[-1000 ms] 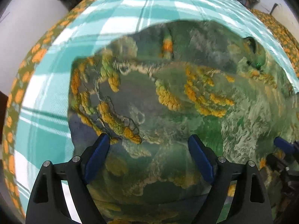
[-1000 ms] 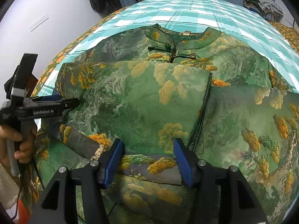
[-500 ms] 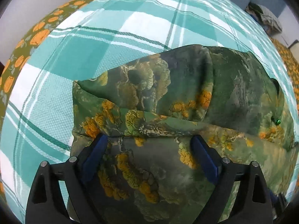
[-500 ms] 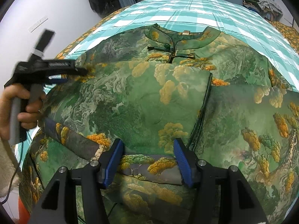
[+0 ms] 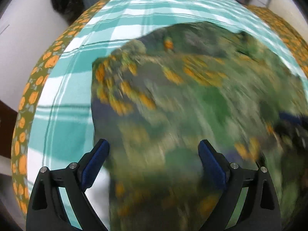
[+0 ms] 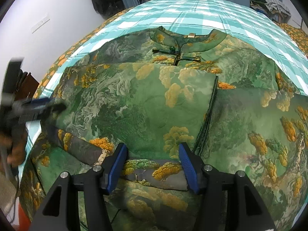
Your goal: Fold large clothes
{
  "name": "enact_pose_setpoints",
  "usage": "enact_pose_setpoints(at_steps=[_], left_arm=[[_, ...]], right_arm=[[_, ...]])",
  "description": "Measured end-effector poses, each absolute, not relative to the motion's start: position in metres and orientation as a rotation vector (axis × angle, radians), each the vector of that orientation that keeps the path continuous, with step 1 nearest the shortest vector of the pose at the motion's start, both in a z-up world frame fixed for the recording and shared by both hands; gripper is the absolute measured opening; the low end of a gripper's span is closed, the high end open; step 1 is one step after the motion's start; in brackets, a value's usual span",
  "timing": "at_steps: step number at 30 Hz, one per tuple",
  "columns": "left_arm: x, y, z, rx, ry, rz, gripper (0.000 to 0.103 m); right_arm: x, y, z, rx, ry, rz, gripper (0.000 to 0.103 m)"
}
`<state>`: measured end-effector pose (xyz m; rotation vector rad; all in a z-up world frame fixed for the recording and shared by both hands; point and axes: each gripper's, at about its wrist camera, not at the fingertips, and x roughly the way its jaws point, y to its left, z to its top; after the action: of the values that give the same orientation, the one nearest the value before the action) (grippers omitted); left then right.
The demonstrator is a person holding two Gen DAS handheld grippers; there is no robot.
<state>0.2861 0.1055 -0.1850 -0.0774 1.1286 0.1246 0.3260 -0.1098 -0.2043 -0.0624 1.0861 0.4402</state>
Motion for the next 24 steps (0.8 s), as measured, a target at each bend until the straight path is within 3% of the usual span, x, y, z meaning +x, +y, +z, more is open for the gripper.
enact_pose_setpoints(at_steps=[2,3,4,9,16,24], left_arm=[[0.257,0.099,-0.175,-0.090,1.115,0.083,0.095],[0.246,0.098,-0.170,-0.092,1.105,0.075,0.095],[0.233,0.099,-0.165,-0.094,1.097,0.072,0.095],[0.171,0.120,-0.153,-0.159,1.077,0.116,0.096],[0.108,0.138,-0.186,-0.175,1.195,0.091,0.096],[0.082,0.133,-0.220,-0.262,1.243,-0.005,0.099]], right_arm=[[0.313,-0.117,-0.192,-0.068,1.058,0.423,0.065],[0.308,-0.121,-0.189,-0.071,1.059,0.416,0.080],[0.300,-0.127,-0.186,-0.067,1.058,0.415,0.084],[0.244,-0.187,-0.171,-0.022,1.017,0.400,0.084],[0.174,-0.321,-0.159,0.084,1.051,0.206,0.084],[0.109,-0.410,-0.165,0.145,1.222,0.164,0.084]])
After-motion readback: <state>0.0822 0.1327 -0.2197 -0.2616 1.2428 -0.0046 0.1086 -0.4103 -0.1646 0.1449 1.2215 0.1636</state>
